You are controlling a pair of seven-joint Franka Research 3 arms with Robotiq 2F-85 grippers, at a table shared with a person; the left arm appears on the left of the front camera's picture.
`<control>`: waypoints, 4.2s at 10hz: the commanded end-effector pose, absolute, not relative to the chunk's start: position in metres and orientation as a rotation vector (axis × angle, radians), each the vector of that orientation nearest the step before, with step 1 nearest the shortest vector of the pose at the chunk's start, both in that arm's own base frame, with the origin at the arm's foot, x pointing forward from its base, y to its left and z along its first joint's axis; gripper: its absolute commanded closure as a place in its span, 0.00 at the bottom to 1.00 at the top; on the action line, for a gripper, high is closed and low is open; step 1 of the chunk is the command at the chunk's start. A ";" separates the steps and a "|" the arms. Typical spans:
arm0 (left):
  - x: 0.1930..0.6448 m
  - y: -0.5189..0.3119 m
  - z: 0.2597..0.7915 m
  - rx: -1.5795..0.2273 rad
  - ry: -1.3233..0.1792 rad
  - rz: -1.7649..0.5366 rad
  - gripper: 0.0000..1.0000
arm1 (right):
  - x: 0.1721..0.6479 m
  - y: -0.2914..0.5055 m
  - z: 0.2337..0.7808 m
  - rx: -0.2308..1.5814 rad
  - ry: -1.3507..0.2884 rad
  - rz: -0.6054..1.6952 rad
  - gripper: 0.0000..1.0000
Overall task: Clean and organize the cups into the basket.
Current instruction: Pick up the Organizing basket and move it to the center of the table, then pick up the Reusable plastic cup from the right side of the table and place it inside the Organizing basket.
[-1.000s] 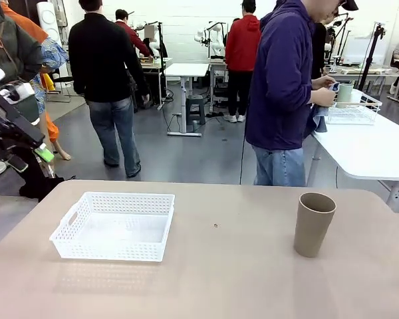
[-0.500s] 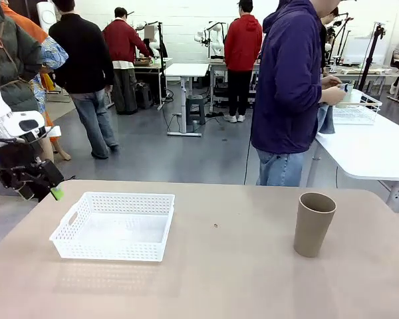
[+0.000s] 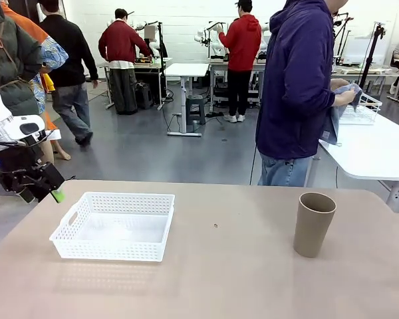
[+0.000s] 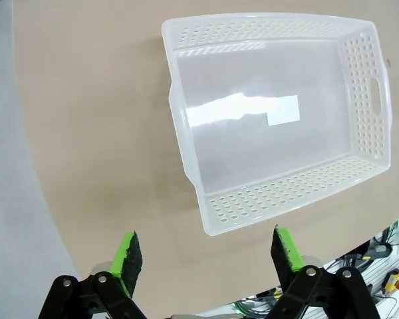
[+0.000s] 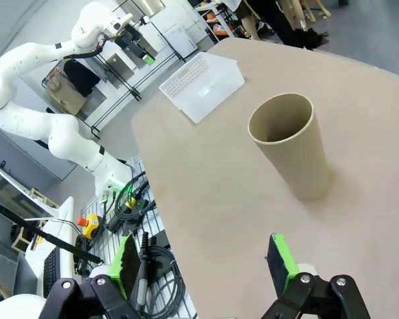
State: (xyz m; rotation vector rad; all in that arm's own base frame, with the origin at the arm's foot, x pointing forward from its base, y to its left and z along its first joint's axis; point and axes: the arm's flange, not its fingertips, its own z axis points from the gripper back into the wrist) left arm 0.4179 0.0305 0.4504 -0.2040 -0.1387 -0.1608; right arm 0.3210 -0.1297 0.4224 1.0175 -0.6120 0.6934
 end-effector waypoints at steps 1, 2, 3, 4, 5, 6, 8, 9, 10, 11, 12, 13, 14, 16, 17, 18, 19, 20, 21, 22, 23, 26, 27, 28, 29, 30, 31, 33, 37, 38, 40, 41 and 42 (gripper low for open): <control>0.419 0.029 0.450 -0.188 -0.129 -0.165 0.00 | 0.321 -0.129 0.424 1.021 -0.615 0.696 0.00; 0.419 0.029 0.450 -0.188 -0.129 -0.165 0.00 | 0.321 -0.129 0.424 1.021 -0.615 0.696 0.00; 0.418 0.030 0.450 -0.202 -0.137 -0.163 0.00 | 0.321 -0.130 0.422 1.017 -0.612 0.693 0.00; 0.421 0.021 0.442 -0.177 -0.130 -0.146 0.00 | 0.326 -0.115 0.412 0.957 -0.659 0.853 0.00; 0.425 0.014 0.439 -0.160 -0.127 -0.156 0.00 | 0.332 -0.104 0.400 0.925 -0.657 0.928 0.00; 0.425 0.005 0.433 -0.153 -0.132 -0.160 0.00 | 0.337 -0.098 0.390 0.926 -0.655 0.977 0.00; 0.427 -0.014 0.420 -0.116 -0.141 -0.168 0.00 | 0.351 -0.088 0.370 0.888 -0.701 1.044 0.00; 0.428 -0.021 0.417 -0.092 -0.136 -0.174 0.00 | 0.359 -0.084 0.361 0.915 -0.703 1.096 0.00; 0.428 -0.025 0.411 -0.075 -0.109 -0.187 0.00 | 0.366 -0.081 0.349 0.937 -0.701 1.157 0.00; 0.430 -0.028 0.404 -0.044 -0.081 -0.187 0.00 | 0.376 -0.077 0.335 0.950 -0.690 1.191 0.00; 0.430 -0.029 0.399 -0.032 -0.063 -0.188 0.00 | 0.382 -0.072 0.325 0.950 -0.690 1.192 0.00; 0.427 -0.025 0.411 -0.101 -0.101 -0.203 0.00 | 0.389 -0.067 0.317 0.931 -0.702 1.180 0.00; 0.427 -0.025 0.411 -0.101 -0.101 -0.203 0.00 | 0.396 -0.061 0.311 0.865 -0.741 1.166 0.00; 0.427 -0.025 0.411 -0.101 -0.101 -0.203 0.00 | 0.414 -0.054 0.298 0.738 -0.804 1.115 0.00; 0.427 -0.025 0.411 -0.101 -0.101 -0.203 0.00 | 0.424 -0.050 0.293 0.695 -0.838 1.079 0.00; 0.427 -0.025 0.411 -0.101 -0.101 -0.203 0.00 | 0.433 -0.047 0.290 0.689 -0.847 1.080 0.00; 0.427 -0.025 0.411 -0.101 -0.101 -0.203 0.00 | 0.439 -0.045 0.289 0.698 -0.851 1.095 0.00; 0.427 -0.025 0.411 -0.101 -0.101 -0.203 0.00 | 0.441 -0.045 0.291 0.731 -0.838 1.098 0.00; 0.427 -0.025 0.411 -0.101 -0.101 -0.203 0.00 | 0.428 -0.053 0.298 0.710 -0.823 1.072 0.00; 0.427 -0.025 0.411 -0.101 -0.101 -0.203 0.00 | 0.428 -0.053 0.298 0.710 -0.823 1.072 0.00; 0.427 -0.025 0.411 -0.101 -0.101 -0.203 0.00 | 0.428 -0.053 0.298 0.710 -0.823 1.072 0.00; 0.427 -0.025 0.411 -0.101 -0.101 -0.203 0.00 | 0.428 -0.053 0.298 0.710 -0.823 1.072 0.00; 0.428 -0.024 0.409 -0.080 -0.093 -0.198 0.00 | 0.433 -0.053 0.298 0.709 -0.825 1.070 0.00; 0.431 -0.020 0.405 -0.100 -0.071 -0.198 0.00 | 0.437 -0.055 0.293 0.761 -0.874 1.149 0.00; 0.432 -0.018 0.404 -0.098 -0.072 -0.191 0.00 | 0.442 -0.056 0.290 0.792 -0.912 1.166 0.00; 0.432 -0.020 0.402 -0.095 -0.071 -0.200 0.00 | 0.446 -0.059 0.287 0.798 -0.962 1.179 0.00; 0.431 -0.021 0.398 -0.086 -0.064 -0.205 0.00 | 0.449 -0.062 0.284 0.813 -0.996 1.204 0.00; 0.434 -0.021 0.394 -0.087 -0.044 -0.192 0.00 | 0.454 -0.064 0.277 0.841 -1.019 1.221 0.00; 0.423 -0.028 0.385 -0.064 -0.035 -0.210 0.00 | 0.465 -0.049 0.257 0.836 -1.007 1.179 0.00; 0.421 -0.028 0.383 -0.056 -0.040 -0.208 0.00 | 0.467 -0.042 0.253 0.839 -0.994 1.175 0.00; 0.420 -0.028 0.380 -0.044 -0.045 -0.202 0.00 | 0.468 -0.029 0.250 0.856 -0.986 1.194 0.00; 0.421 -0.028 0.380 -0.044 -0.047 -0.195 0.00 | 0.469 -0.025 0.249 0.861 -0.978 1.203 0.00; 0.423 -0.026 0.380 -0.043 -0.047 -0.188 0.00 | 0.470 -0.021 0.249 0.867 -0.976 1.206 0.00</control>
